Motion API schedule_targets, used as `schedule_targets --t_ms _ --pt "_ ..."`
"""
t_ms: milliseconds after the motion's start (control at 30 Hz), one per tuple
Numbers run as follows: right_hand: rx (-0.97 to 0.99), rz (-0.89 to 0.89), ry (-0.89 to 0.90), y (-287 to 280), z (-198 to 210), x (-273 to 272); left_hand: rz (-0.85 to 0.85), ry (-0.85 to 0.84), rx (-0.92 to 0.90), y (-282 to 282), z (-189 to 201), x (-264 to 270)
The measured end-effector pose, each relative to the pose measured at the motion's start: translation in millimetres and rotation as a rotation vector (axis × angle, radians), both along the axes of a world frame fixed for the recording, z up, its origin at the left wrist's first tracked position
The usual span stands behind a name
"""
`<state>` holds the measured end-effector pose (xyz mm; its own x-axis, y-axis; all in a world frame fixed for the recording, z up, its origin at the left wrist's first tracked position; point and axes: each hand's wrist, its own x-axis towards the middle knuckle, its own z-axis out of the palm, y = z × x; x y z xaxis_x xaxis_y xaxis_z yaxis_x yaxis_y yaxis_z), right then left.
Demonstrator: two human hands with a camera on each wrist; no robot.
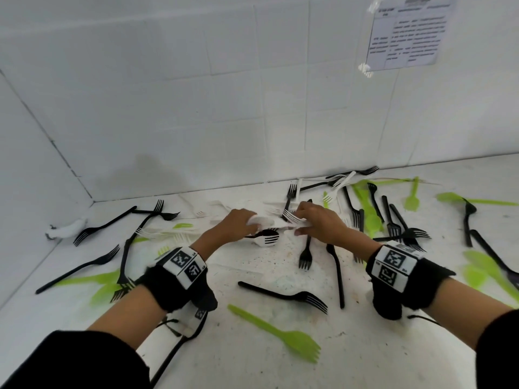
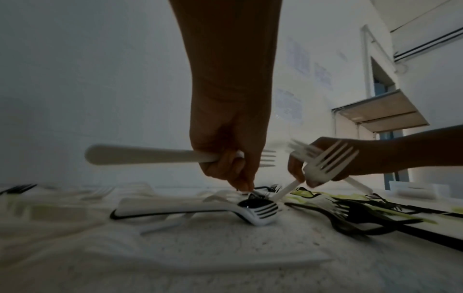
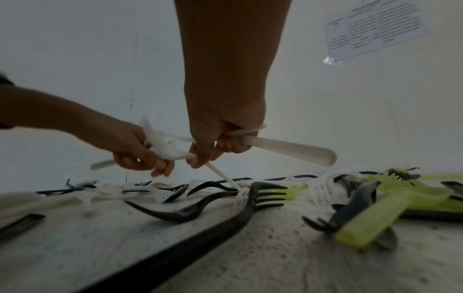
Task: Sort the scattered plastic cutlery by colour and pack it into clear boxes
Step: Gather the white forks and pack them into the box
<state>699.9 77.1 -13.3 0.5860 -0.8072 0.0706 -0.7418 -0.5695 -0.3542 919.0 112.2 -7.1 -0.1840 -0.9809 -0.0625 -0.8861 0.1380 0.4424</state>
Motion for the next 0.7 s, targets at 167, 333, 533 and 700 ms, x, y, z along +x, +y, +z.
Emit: schedule_targets --t_ms 167,333,533,700 --pt "0.019 -0.056 -0.311 0 10 -7 -0.004 0.072 0.083 5 -7 -4" --pt "0.046 -0.158 -0.652 1 38 -18 -0.006 -0.092 0.060 6 -17 -14" --pt "-0.014 -0.296 -0.716 0 53 -41 0.012 -0.222 0.065 2 -19 -13" --pt "0.145 -0.470 -0.731 -12 40 -62 0.002 -0.217 0.064 -3 -21 -11"
